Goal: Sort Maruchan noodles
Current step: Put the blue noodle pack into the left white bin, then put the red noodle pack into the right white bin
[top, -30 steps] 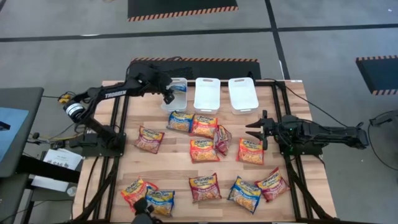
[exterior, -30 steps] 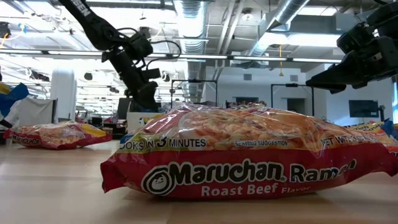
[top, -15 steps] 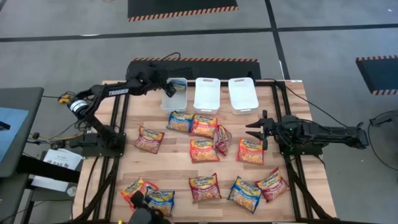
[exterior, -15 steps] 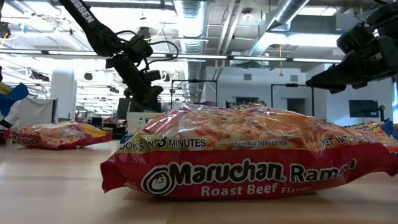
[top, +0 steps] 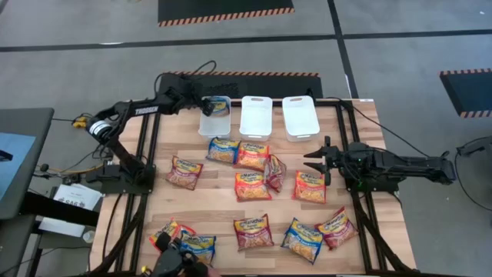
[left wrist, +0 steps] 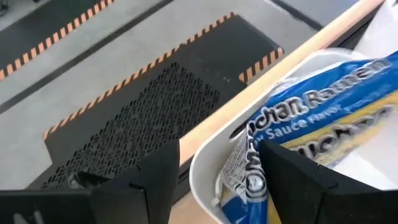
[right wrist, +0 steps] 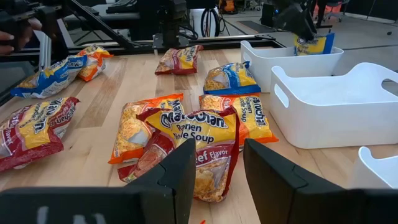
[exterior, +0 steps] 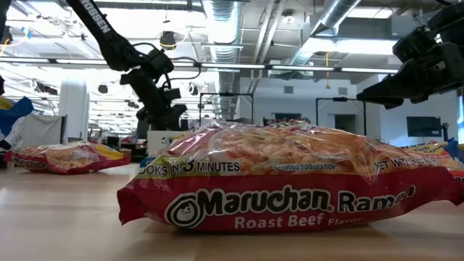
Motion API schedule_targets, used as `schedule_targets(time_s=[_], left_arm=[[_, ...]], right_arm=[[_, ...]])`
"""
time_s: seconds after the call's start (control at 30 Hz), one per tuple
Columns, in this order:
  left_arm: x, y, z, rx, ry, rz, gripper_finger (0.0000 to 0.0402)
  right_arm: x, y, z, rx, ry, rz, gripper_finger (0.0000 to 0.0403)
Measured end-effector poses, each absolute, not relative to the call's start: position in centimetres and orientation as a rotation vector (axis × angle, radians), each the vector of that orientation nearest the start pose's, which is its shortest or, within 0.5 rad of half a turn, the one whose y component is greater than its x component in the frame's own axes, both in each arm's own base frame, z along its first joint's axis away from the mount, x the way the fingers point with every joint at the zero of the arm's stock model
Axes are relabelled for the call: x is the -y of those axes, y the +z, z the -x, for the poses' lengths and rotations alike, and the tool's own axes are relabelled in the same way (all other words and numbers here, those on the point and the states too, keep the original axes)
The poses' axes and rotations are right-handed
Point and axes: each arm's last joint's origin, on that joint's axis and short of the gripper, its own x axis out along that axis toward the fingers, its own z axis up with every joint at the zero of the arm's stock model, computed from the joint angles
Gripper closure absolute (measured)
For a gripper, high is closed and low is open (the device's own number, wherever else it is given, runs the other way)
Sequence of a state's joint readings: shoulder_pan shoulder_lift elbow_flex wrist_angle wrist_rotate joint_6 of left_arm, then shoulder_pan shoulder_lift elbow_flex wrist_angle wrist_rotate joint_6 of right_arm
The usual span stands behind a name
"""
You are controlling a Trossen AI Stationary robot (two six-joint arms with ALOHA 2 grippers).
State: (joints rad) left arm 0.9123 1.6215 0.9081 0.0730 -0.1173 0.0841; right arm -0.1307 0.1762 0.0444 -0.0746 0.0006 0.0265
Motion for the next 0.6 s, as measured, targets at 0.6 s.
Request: schedule_targets(time_s=[0.6], left_arm=[[-22.6,26.4,-19.7,-0.421,0.789,0.218,0.0194]], right_arm=[[1.4,15.7,-10.5,-0.204,-0.134,-0.040,0.0243]])
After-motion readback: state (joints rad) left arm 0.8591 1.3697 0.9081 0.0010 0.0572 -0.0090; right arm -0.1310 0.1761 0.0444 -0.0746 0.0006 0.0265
